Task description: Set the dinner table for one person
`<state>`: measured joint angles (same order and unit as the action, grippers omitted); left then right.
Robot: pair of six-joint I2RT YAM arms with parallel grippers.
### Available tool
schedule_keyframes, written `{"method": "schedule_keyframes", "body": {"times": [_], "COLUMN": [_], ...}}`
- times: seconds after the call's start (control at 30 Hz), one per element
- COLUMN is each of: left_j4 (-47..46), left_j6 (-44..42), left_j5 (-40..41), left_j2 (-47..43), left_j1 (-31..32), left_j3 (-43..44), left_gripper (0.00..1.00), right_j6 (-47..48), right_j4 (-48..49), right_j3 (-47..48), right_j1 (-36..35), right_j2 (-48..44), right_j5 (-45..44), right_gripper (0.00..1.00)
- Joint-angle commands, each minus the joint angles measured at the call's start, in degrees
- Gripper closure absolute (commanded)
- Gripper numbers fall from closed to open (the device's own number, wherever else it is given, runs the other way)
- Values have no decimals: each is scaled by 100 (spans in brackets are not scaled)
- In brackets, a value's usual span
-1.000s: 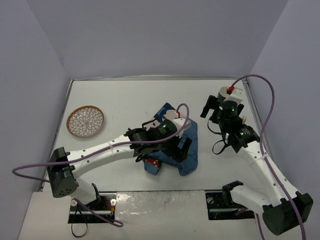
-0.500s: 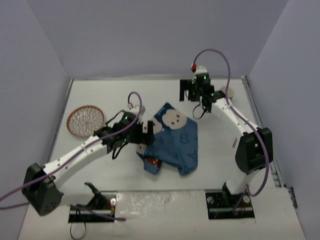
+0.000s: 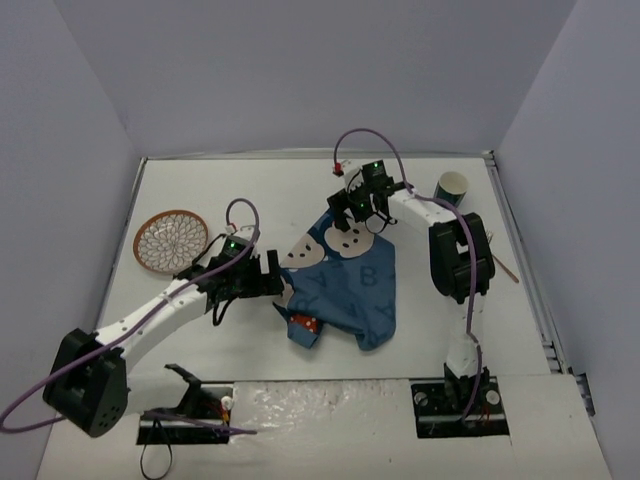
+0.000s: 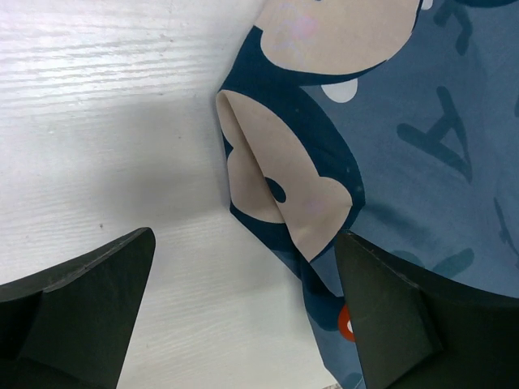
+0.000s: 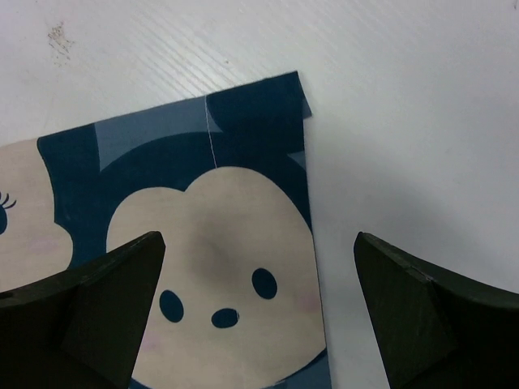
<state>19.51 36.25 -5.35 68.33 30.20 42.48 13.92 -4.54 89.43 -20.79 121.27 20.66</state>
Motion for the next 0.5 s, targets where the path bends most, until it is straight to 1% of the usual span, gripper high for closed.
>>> {"method": "schedule_keyframes", "body": {"times": [0.0, 0.13, 0.47], "left_j4": [-694, -821, -849], "left_j6": [-22, 58, 101], "left_j5": [-281, -341, -344], "left_j2": [423, 722, 681], "left_j1": [-75, -100, -116], "left_j3": [85, 78, -9], "left_gripper": [13, 16, 17], "right_j6": [490, 590, 647], "right_j4": [243, 268, 396], "right_j3": [514, 612, 831], "right_j1": [-75, -130, -236], "right_j2": [223, 444, 767], "right_j5": [353, 423, 416], "right_gripper": [0, 0, 0]}}
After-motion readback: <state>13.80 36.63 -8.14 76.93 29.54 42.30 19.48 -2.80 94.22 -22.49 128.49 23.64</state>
